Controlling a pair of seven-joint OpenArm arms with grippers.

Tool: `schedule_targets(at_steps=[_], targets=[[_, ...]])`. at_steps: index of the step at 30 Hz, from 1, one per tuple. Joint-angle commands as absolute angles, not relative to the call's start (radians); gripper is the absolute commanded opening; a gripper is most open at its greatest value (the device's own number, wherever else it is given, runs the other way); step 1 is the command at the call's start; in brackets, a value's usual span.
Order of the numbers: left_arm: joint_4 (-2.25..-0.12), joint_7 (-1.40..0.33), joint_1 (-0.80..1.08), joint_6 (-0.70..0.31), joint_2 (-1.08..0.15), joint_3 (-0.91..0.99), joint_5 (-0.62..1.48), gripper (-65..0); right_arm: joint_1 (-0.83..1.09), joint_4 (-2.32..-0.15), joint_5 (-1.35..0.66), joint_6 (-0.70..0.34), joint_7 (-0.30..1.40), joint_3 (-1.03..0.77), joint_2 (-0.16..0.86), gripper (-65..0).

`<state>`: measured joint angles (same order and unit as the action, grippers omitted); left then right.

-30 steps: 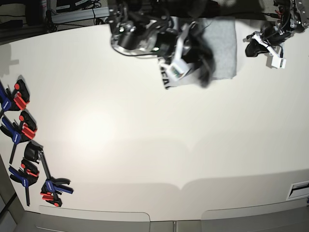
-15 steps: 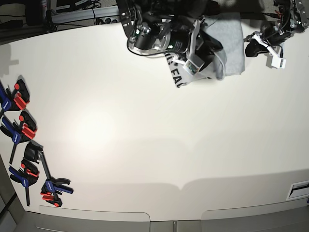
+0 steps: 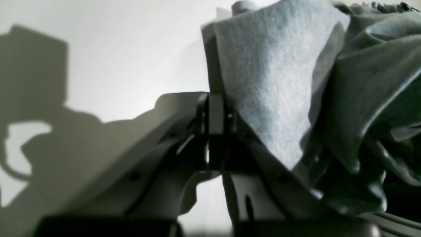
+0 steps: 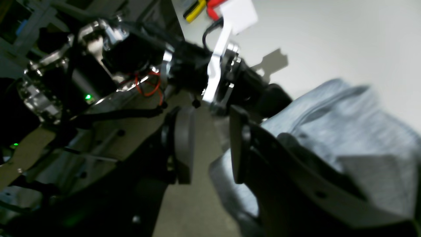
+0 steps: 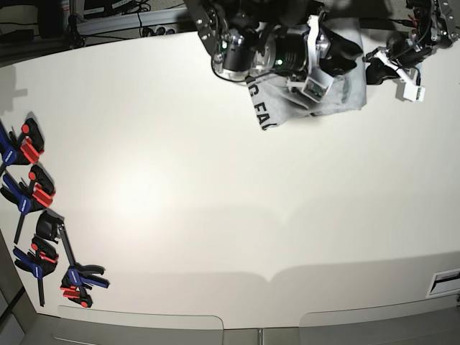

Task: Fold the T-shirt properly
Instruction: 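Lift the collar end with the right gripper and fold it toward the hem, then hold the folded stack with both grippers and press the fold flat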

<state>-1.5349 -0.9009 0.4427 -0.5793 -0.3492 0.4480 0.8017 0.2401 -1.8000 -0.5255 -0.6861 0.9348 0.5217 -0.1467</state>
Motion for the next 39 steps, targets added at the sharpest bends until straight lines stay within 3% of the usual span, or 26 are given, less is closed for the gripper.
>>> schedule_targets(at_steps=[1,5,12,18,23,25,34,39], targets=[[-1.541,-0.905,0.448,-0.576,-0.364,0.45,0.795,-65.0,0.214,-1.817,-0.54,-0.698,0.903,0.523,-0.157,-48.3],[-1.545,-0.888,0.449,-0.583,-0.376,0.452,0.843,-65.0,0.15,-1.818,-0.497,-0.684,0.894,0.523,-0.157,-48.3],[-1.605,-0.916,0.45,-0.67,-0.413,0.493,0.955,-65.0,0.08,-1.823,-0.315,-0.539,0.893,0.484,-0.157,-48.3],[-1.74,-0.938,0.508,-0.698,-0.413,0.633,1.038,-57.7,0.078,-1.827,-0.236,-0.466,0.891,0.3,-0.157,-48.3],[-1.849,-1.121,0.577,-0.698,-0.413,0.658,1.241,-42.8,0.078,-1.827,-0.303,-0.468,0.943,0.115,-0.157,-48.4],[-1.882,-1.183,0.598,-0.698,-0.413,0.651,1.323,-39.9,0.078,-1.827,-0.38,-0.489,0.977,0.055,-0.157,-48.8],[-2.022,-1.174,0.668,-0.698,-0.407,0.532,1.187,-39.8,0.132,-1.826,-0.69,-0.58,1.058,-0.059,-0.103,-64.8],[-2.037,-1.171,0.668,-0.698,-0.362,0.4,1.125,-39.8,0.164,-1.822,-0.68,-0.58,1.05,-0.013,-0.105,-65.0]])
